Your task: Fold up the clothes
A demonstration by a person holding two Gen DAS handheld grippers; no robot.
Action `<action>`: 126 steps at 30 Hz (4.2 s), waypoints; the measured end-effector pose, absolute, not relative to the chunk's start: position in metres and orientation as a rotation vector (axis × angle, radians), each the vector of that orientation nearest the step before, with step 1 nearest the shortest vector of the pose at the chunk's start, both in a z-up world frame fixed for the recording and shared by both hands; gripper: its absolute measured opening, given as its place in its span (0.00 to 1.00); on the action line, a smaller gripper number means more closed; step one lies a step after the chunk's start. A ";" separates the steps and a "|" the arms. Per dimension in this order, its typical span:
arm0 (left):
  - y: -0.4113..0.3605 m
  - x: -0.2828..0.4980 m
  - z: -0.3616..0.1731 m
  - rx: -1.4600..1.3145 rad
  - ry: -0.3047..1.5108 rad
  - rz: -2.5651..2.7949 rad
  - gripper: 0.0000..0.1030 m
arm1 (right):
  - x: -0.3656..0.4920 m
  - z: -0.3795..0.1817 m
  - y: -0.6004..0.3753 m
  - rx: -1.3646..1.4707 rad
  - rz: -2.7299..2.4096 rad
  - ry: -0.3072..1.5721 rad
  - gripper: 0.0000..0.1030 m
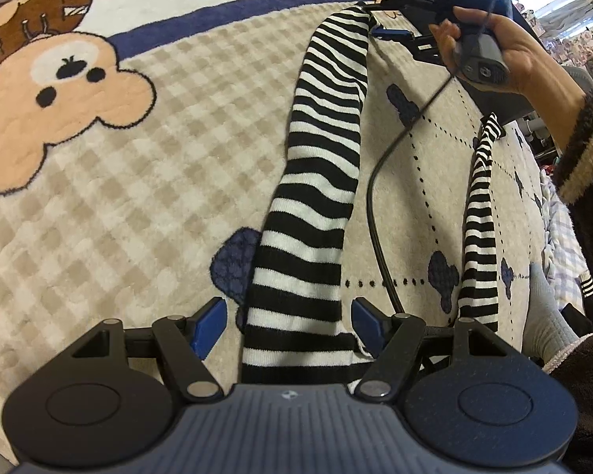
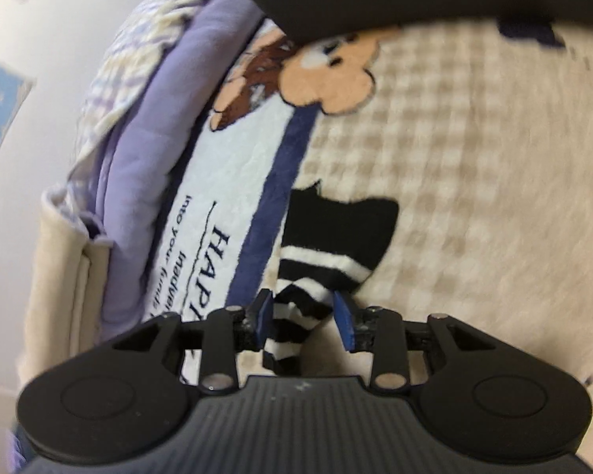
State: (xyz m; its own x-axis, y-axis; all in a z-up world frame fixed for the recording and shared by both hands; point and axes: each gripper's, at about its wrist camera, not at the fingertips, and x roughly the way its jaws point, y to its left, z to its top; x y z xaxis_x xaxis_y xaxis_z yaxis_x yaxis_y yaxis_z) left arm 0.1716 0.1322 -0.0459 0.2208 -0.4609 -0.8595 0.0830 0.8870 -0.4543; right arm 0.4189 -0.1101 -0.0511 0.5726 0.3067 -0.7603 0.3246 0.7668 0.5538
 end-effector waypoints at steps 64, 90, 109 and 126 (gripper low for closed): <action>0.059 0.182 -0.003 -0.253 1.223 -0.433 0.68 | 0.357 0.063 -0.185 -0.113 0.267 0.867 0.49; -0.054 0.176 -0.056 -0.034 1.293 -0.563 0.68 | 0.357 -0.046 -0.329 0.009 -0.054 0.891 0.31; -0.050 0.169 -0.059 -0.028 1.297 -0.581 0.68 | 0.330 -0.044 -0.412 0.380 0.054 0.774 0.28; -0.046 0.167 -0.060 -0.039 1.304 -0.582 0.68 | 0.343 -0.018 -0.358 0.095 0.013 0.652 0.41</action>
State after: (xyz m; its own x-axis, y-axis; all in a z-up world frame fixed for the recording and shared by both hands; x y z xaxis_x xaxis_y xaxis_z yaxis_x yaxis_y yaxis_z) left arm 0.1671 -0.0457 -0.0603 0.1422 -0.4246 -0.8941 0.3823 0.8568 -0.3461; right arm 0.3432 -0.3581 -0.0176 0.7953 0.0415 -0.6049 0.0181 0.9956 0.0920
